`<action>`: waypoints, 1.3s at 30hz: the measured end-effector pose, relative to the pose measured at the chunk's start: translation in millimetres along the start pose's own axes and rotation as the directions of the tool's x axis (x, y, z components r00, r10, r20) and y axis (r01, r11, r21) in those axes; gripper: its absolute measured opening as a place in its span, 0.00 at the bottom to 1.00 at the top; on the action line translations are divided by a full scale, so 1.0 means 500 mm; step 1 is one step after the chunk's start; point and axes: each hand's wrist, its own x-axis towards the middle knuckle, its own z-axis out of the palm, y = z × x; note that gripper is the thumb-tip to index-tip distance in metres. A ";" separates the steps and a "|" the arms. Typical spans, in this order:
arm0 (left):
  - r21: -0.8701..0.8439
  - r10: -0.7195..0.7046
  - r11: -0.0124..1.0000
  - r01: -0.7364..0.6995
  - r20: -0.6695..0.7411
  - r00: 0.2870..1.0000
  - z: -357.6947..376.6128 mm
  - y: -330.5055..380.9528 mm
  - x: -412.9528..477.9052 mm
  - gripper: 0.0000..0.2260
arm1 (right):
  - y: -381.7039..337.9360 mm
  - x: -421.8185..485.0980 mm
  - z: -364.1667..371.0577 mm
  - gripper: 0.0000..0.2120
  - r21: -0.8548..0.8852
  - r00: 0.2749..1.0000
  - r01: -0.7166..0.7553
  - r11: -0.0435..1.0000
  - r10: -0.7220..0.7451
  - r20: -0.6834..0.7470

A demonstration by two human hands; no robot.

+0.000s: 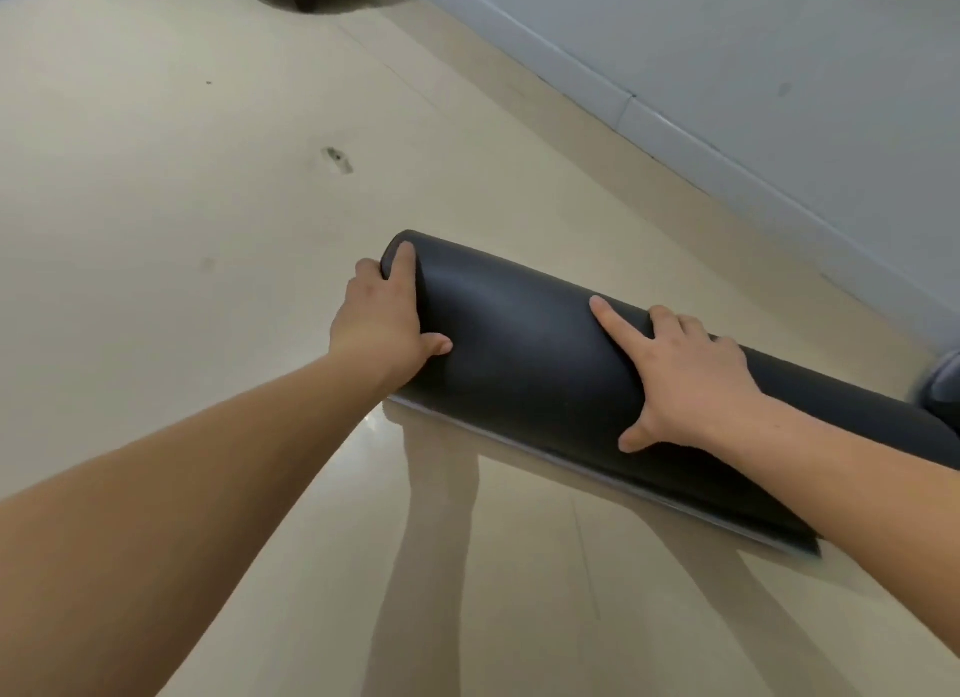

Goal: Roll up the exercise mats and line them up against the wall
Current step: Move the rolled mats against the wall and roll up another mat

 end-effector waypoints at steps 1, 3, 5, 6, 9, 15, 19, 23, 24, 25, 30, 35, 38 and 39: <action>0.039 -0.003 0.999 0.002 0.042 0.999 -0.006 0.013 0.023 0.48 | 0.017 0.019 -0.007 0.73 0.006 1.000 -0.007 1.000 0.007 0.027; 0.198 -0.027 0.980 0.014 0.067 0.997 -0.030 0.037 0.047 0.46 | 0.038 0.046 -0.022 0.72 0.020 0.996 -0.021 1.000 0.019 0.085; 0.351 0.001 0.936 -0.002 0.001 1.000 -0.060 0.061 0.044 0.40 | 0.042 0.063 -0.037 0.72 0.035 0.992 -0.036 0.999 0.031 0.120; 0.374 0.052 0.926 -0.047 -0.001 0.999 -0.071 0.074 0.039 0.35 | 0.041 0.068 -0.044 0.72 0.045 0.990 -0.046 0.998 0.040 0.134; 0.152 0.055 0.983 -0.101 0.280 0.958 -0.068 0.110 0.015 0.23 | 0.040 0.073 -0.055 0.71 0.048 0.985 -0.076 0.996 0.068 0.158; -0.559 -0.266 0.409 0.722 0.684 0.680 0.140 0.178 -0.150 0.50 | 0.075 0.097 -0.059 0.71 0.000 0.979 0.012 1.000 -0.012 0.202; -0.628 -0.248 0.005 0.778 0.753 0.609 0.252 0.293 -0.206 0.54 | 0.127 0.101 -0.030 0.66 0.105 0.981 0.110 0.988 -0.125 0.151; -0.592 -0.192 -0.230 0.773 0.806 0.560 0.301 0.434 -0.272 0.45 | 0.252 0.092 -0.023 0.50 0.529 0.958 0.085 0.844 -0.215 0.191; -0.609 -0.209 -0.270 0.746 0.793 0.573 0.307 0.460 -0.278 0.44 | 0.284 0.089 -0.021 0.48 0.531 0.951 0.085 0.843 -0.227 0.208; -0.633 -0.238 -0.295 0.716 0.774 0.586 0.317 0.479 -0.278 0.45 | 0.311 0.086 -0.016 0.51 0.480 0.942 0.093 0.872 -0.234 0.242; -0.722 -0.321 -0.320 0.613 0.691 0.647 0.358 0.536 -0.268 0.42 | 0.409 0.059 0.044 0.64 0.363 0.919 0.099 0.926 -0.225 0.323; -0.769 -0.327 -0.360 0.528 0.634 0.701 0.394 0.625 -0.223 0.42 | 0.504 0.080 0.068 0.63 0.438 0.932 0.181 0.881 -0.296 0.209; -0.739 -0.190 -0.364 0.567 0.655 0.731 0.423 0.687 -0.174 0.44 | 0.589 0.094 0.079 0.63 0.397 0.954 0.172 0.902 -0.254 0.162; -0.730 -0.153 -0.352 0.586 0.662 0.734 0.430 0.710 -0.150 0.45 | 0.619 0.100 0.085 0.62 0.396 0.963 0.155 0.905 -0.228 0.144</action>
